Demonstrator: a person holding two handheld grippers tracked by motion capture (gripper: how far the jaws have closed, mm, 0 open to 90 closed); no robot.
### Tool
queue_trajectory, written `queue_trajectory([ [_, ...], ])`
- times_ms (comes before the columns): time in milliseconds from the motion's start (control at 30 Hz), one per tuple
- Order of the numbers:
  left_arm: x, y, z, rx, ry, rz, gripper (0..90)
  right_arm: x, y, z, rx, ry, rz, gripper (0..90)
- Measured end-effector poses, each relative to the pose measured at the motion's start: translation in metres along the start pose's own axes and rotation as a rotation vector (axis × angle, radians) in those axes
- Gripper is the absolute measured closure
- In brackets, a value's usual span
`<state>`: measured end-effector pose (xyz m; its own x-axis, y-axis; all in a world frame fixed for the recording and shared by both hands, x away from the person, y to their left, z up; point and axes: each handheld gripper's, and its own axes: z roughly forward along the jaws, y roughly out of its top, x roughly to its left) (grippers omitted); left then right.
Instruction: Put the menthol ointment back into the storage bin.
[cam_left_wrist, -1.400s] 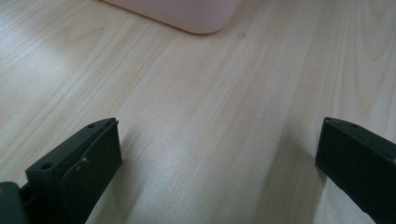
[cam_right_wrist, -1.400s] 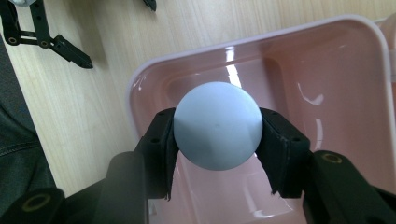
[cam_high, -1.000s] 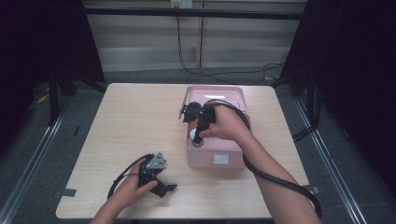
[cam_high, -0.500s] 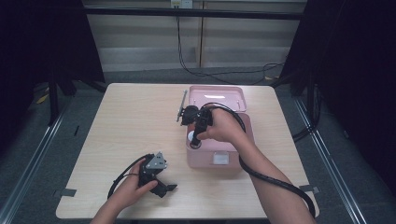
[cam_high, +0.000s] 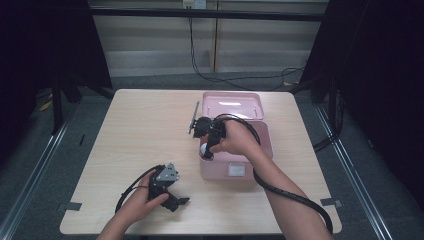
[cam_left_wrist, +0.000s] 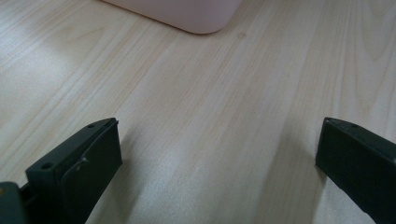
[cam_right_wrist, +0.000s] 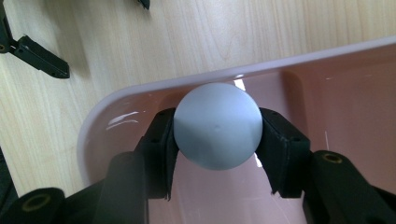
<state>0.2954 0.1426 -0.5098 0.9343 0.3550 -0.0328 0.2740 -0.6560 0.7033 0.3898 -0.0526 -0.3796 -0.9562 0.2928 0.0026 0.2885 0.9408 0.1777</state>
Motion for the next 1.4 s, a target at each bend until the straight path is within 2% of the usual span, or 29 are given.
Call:
queue_trajectory([
  [500, 0.000, 0.000, 0.000, -0.003, 0.001, -0.001, 0.0, -0.004, -0.007, 0.016, -0.017, 0.012, 0.013, 50.3],
  [867, 0.000, 0.000, 0.000, -0.003, 0.002, -0.001, 0.0, -0.003, -0.006, 0.019, -0.001, 0.011, 0.008, 50.2],
  [1033, 0.000, 0.000, 0.000, -0.003, 0.001, -0.001, 0.0, -0.001, -0.003, 0.022, 0.008, 0.004, -0.010, 50.2],
  [1333, 0.000, 0.000, 0.000, -0.003, 0.001, -0.002, 0.0, -0.003, -0.004, 0.027, 0.029, -0.003, 0.003, 50.2],
  [1400, 0.000, 0.000, 0.000, -0.003, 0.000, -0.001, 0.0, -0.003, -0.004, 0.028, 0.019, -0.007, 0.001, 50.2],
])
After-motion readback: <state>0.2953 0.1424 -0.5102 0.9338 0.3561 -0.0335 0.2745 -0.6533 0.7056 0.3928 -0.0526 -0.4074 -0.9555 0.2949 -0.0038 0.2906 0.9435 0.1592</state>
